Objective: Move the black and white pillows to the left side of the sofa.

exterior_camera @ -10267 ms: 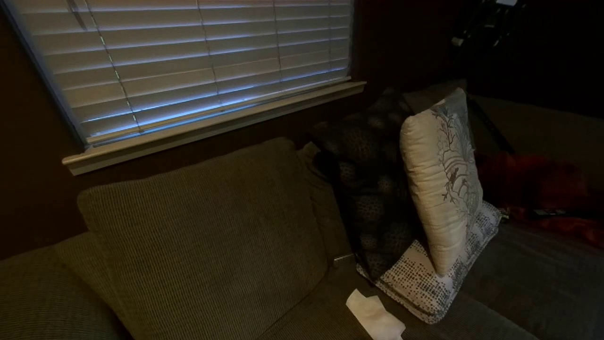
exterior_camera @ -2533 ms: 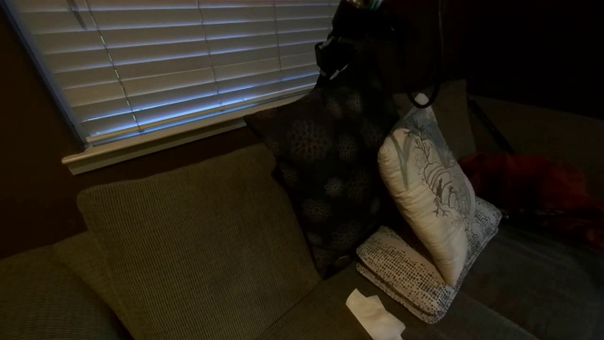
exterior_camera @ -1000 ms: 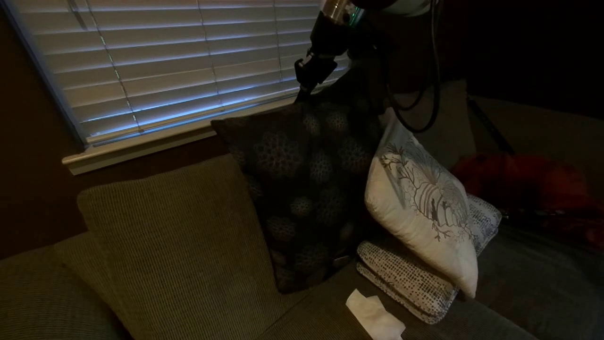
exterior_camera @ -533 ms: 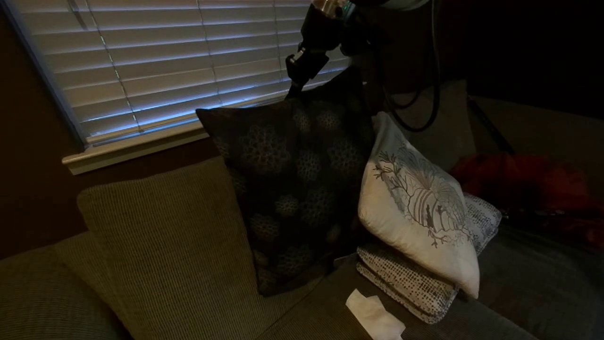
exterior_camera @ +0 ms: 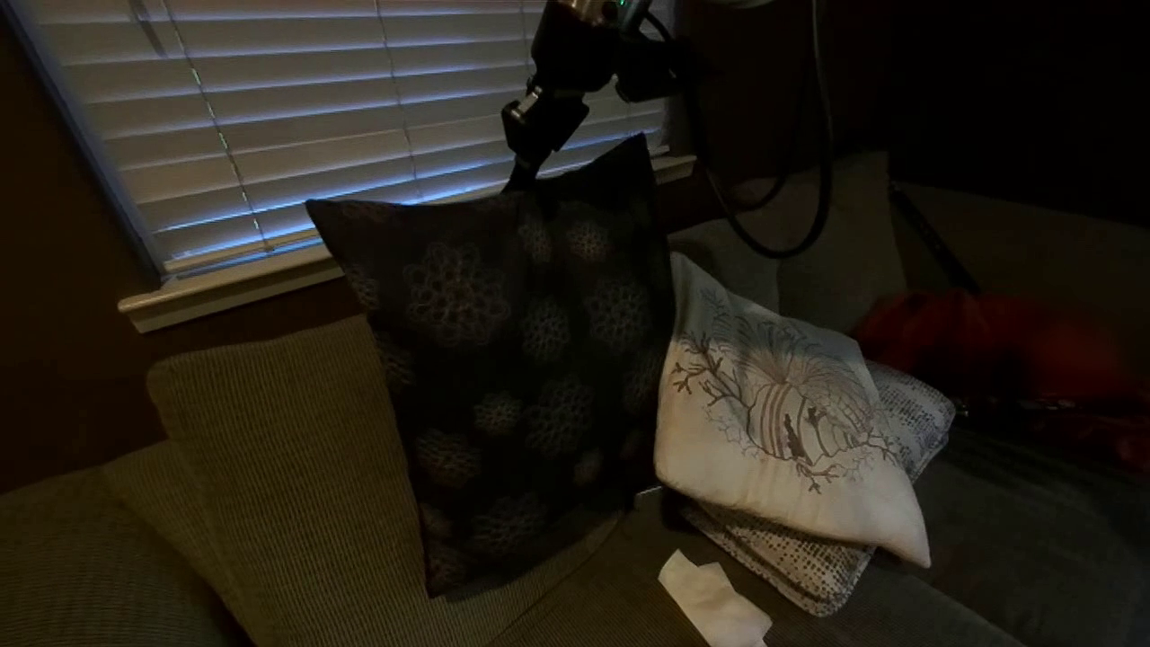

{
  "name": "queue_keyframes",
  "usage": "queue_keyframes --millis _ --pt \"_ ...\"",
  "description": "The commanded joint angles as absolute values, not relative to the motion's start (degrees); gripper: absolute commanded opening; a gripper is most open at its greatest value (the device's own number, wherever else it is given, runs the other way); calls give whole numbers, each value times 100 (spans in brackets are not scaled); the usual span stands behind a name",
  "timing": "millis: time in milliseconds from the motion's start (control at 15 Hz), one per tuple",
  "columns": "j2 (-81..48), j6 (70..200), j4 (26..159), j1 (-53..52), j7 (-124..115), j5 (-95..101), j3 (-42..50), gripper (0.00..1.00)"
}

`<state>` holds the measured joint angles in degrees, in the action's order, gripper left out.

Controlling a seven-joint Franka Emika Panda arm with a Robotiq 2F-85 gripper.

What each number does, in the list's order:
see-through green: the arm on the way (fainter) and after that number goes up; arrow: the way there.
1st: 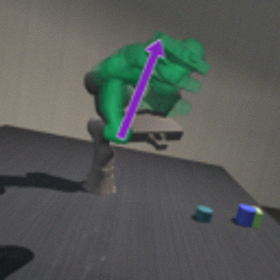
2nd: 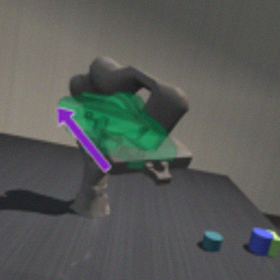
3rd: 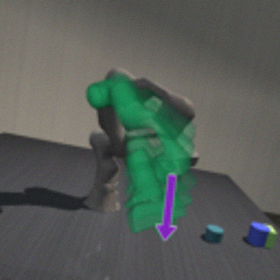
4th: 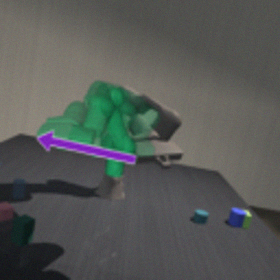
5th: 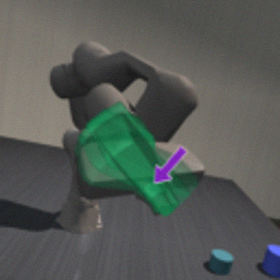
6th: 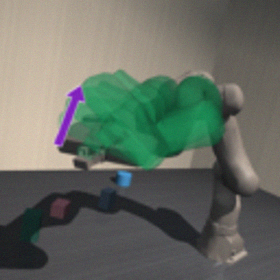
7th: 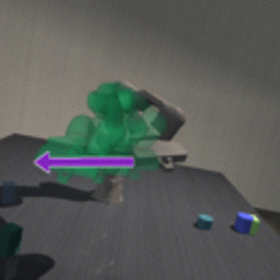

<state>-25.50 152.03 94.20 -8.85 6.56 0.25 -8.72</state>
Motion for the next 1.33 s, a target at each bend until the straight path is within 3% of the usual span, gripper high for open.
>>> queue_keyframes --millis 0,1267 --pt "-2704 15022 8868 -905 832 -12 -1037 1" --pt "-3278 14931 8948 -1246 749 -39 -1206 1"
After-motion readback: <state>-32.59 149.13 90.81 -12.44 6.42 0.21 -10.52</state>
